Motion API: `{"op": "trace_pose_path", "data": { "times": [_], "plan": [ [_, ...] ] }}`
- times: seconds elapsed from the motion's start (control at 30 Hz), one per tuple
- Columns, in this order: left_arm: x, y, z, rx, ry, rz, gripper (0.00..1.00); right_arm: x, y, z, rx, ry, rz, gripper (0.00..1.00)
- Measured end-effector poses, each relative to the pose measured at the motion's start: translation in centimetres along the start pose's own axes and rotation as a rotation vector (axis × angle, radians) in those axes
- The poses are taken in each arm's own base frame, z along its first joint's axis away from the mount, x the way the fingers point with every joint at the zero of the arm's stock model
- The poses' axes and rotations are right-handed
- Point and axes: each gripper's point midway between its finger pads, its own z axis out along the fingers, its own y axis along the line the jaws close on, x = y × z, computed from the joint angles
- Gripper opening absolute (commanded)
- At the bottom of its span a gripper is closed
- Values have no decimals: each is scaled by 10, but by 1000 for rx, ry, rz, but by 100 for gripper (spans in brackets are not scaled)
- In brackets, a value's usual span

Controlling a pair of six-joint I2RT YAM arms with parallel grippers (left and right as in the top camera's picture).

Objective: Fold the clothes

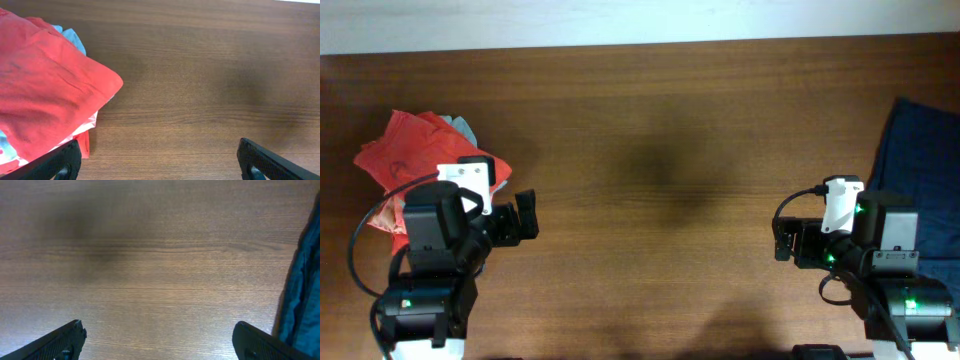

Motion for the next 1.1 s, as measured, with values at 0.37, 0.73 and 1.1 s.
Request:
{"op": "trace_pose_path", "data": {
  "times": [0.37,0.73,1.1],
  "plan": [
    [0,0,0,0,0,0,99,7,-3,21,4,99,14,99],
    [0,0,0,-1,-1,0,99,-18,-2,23,-2,-49,-11,99],
    [0,1,0,-3,-2,0,99,-8,2,-4,-23,-520,-84,99]
  ]
}}
